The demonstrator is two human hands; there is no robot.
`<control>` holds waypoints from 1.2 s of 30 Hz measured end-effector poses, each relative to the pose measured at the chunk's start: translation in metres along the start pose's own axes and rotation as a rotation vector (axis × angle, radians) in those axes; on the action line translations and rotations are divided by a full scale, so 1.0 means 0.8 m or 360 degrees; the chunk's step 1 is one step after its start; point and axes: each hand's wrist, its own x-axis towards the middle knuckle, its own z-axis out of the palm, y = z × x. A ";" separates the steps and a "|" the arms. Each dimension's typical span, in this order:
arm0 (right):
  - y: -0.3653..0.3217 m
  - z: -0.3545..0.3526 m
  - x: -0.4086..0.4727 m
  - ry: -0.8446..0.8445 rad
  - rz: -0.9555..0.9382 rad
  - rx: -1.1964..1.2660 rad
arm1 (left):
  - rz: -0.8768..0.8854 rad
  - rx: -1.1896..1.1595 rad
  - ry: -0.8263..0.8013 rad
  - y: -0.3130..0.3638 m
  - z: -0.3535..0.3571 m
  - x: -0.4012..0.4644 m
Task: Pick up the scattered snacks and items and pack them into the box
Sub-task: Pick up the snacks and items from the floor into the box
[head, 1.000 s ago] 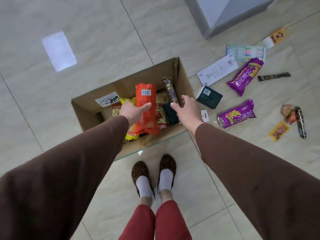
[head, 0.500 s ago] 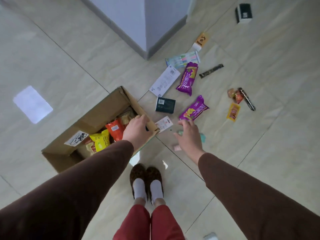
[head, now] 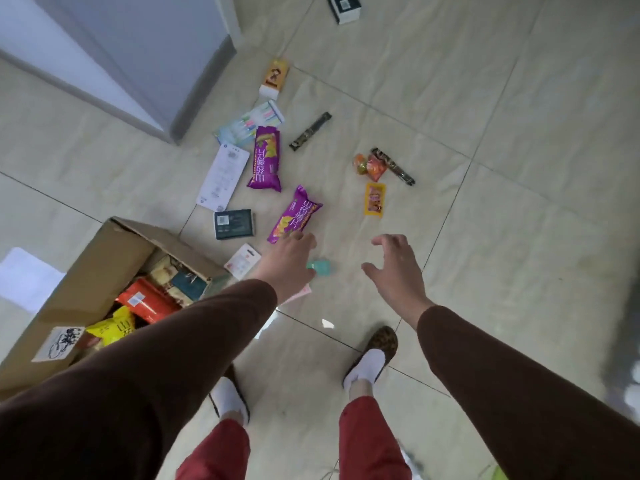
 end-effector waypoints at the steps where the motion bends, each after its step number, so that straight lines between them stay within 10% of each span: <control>1: 0.021 -0.015 0.011 -0.0003 -0.0001 0.0009 | -0.0005 -0.0003 -0.0009 0.021 0.005 0.014; 13: 0.172 -0.186 0.152 -0.0022 0.0048 -0.0016 | -0.0061 -0.0004 0.0036 0.206 0.009 0.180; 36: 0.161 -0.384 0.637 -0.0234 -0.0156 -0.0006 | -0.0745 -0.0386 0.0290 0.281 -0.118 0.571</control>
